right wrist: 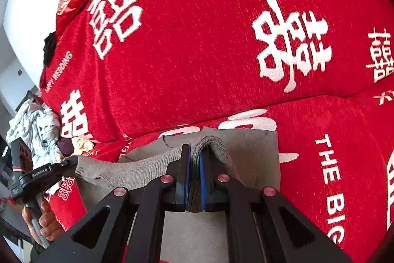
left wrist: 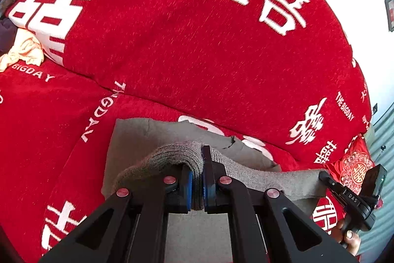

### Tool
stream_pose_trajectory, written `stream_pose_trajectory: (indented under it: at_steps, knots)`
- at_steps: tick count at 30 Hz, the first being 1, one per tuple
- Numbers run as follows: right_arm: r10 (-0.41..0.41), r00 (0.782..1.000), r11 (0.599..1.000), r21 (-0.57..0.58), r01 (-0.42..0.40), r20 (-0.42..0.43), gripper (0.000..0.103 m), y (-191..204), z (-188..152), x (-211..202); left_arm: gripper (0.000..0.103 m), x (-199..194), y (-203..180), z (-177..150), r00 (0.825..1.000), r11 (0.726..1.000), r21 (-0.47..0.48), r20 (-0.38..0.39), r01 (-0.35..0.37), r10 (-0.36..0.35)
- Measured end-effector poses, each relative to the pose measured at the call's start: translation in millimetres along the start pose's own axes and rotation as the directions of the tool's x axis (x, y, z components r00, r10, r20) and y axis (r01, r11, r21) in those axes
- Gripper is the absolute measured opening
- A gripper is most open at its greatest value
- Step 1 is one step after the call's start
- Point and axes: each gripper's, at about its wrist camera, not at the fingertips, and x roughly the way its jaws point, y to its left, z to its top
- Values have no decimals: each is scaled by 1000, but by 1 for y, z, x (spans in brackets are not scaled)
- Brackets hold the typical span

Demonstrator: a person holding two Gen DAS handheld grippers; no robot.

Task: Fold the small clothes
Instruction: 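Hold the folded hem with both grippers and press it onto the collar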

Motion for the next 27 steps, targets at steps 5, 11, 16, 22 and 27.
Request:
stream_pose_trajectory:
  at_steps: [5, 11, 16, 22, 27]
  knots:
    - [-17, 1000, 1000, 22, 17, -22, 7, -10, 2, 24, 7, 27, 7, 4, 999, 1000, -18, -36, -12, 12]
    - [-45, 997, 997, 55, 48, -57, 7, -25, 6, 57, 7, 67, 10, 12, 996, 999, -13, -83, -47, 46]
    - [-65, 993, 993, 90, 74, -102, 7, -42, 7, 87, 7, 105, 25, 12, 987, 996, -36, -141, -79, 73]
    - [-96, 985, 987, 115, 113, -145, 7, -57, 3, 120, 7, 136, 43, 9, 979, 993, -82, -191, -83, 66]
    - [-102, 975, 977, 163, 135, -197, 7, -69, 1, 141, 7, 155, 47, 11, 968, 991, -89, -240, -102, 78]
